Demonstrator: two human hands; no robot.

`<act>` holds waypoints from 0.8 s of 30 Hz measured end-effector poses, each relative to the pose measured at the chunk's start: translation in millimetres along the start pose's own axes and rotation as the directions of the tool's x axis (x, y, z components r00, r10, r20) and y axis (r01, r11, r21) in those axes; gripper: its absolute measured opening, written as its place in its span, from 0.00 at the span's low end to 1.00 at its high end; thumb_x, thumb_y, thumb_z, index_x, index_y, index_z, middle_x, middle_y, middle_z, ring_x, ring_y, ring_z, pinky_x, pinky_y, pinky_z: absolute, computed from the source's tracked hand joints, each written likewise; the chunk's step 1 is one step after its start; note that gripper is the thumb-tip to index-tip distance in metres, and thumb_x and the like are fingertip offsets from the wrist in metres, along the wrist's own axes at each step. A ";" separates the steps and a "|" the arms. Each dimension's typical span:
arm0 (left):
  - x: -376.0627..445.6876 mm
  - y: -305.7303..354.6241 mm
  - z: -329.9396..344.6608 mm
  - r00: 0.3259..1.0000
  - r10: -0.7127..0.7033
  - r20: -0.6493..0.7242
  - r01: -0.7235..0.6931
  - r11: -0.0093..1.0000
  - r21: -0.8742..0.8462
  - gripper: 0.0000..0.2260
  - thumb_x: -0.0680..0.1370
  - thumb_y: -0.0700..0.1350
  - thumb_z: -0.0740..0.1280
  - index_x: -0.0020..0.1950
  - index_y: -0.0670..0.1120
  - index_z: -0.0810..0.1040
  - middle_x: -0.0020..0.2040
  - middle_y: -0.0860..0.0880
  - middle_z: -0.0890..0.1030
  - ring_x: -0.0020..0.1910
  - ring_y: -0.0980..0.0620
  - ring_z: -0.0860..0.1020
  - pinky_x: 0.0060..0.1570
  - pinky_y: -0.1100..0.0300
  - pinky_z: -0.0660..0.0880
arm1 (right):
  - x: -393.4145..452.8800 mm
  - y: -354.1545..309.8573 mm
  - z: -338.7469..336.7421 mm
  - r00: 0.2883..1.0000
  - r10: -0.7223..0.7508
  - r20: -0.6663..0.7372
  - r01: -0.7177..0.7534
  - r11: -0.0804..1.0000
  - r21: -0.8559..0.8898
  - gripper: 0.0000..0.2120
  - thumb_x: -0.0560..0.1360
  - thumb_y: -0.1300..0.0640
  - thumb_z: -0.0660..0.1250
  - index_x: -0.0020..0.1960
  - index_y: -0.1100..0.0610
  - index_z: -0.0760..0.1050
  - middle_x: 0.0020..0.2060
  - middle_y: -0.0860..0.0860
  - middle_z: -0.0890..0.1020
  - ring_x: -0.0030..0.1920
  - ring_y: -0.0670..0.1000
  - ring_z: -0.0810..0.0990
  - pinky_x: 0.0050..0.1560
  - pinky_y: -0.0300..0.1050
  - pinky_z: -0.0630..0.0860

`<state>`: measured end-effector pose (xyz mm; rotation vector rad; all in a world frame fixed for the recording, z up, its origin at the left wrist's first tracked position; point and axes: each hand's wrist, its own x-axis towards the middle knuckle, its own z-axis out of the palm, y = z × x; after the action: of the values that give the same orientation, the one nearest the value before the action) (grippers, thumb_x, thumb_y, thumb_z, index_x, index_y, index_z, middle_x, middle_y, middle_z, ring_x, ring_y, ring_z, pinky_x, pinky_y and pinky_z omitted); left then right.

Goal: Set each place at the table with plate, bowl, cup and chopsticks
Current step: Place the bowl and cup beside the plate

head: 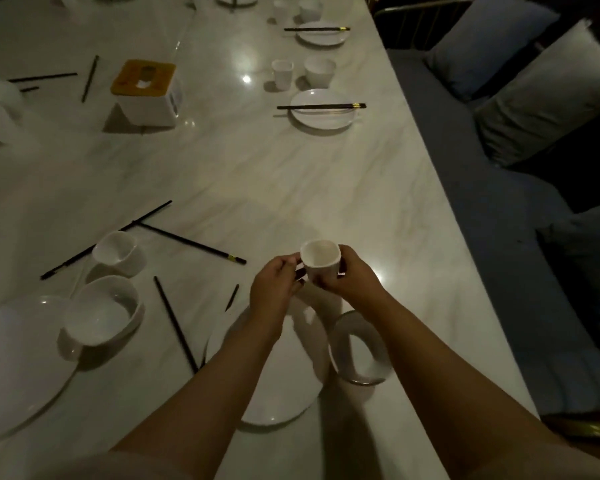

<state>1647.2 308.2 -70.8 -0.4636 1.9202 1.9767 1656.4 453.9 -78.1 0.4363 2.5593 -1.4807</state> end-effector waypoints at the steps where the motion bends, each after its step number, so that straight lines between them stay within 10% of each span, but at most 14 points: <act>1: -0.6 -3.9 6.8 1.000 0.009 0.027 -0.011 0.998 0.054 0.07 0.79 0.48 0.63 0.50 0.52 0.81 0.53 0.48 0.83 0.53 0.50 0.81 0.57 0.50 0.78 | 0.1 4.3 -5.3 1.000 -0.003 -0.019 0.002 1.000 -0.019 0.28 0.66 0.56 0.76 0.64 0.56 0.71 0.55 0.51 0.79 0.54 0.53 0.78 0.53 0.48 0.77; 14: -3.9 -31.4 28.7 0.998 -0.009 0.070 -0.007 0.976 0.217 0.09 0.71 0.57 0.61 0.42 0.60 0.81 0.52 0.49 0.84 0.56 0.48 0.81 0.60 0.45 0.76 | 3.2 34.3 -26.3 0.999 0.024 0.038 -0.012 0.953 -0.302 0.30 0.66 0.57 0.76 0.65 0.57 0.68 0.59 0.54 0.78 0.57 0.55 0.77 0.50 0.42 0.71; 20: -13.2 -30.9 15.4 0.988 0.144 0.049 -0.152 0.913 0.378 0.11 0.81 0.45 0.60 0.58 0.51 0.79 0.57 0.52 0.81 0.57 0.55 0.78 0.61 0.57 0.74 | -9.4 26.8 -20.8 0.997 0.083 -0.004 -0.083 0.986 -0.148 0.42 0.68 0.59 0.75 0.75 0.53 0.56 0.70 0.55 0.65 0.68 0.56 0.69 0.62 0.46 0.70; 24: -30.7 -41.3 -14.5 0.952 0.275 -0.132 -0.167 0.831 0.530 0.13 0.80 0.40 0.59 0.60 0.51 0.78 0.59 0.55 0.77 0.56 0.59 0.72 0.56 0.64 0.68 | -45.6 12.7 -2.2 0.964 -0.207 -0.169 0.178 0.968 -0.176 0.27 0.73 0.62 0.70 0.69 0.51 0.67 0.65 0.52 0.66 0.66 0.52 0.66 0.65 0.42 0.69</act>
<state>1693.5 294.1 -93.7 -0.3082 2.6244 1.4741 1703.7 453.9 -75.0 0.3243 2.9158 -1.3346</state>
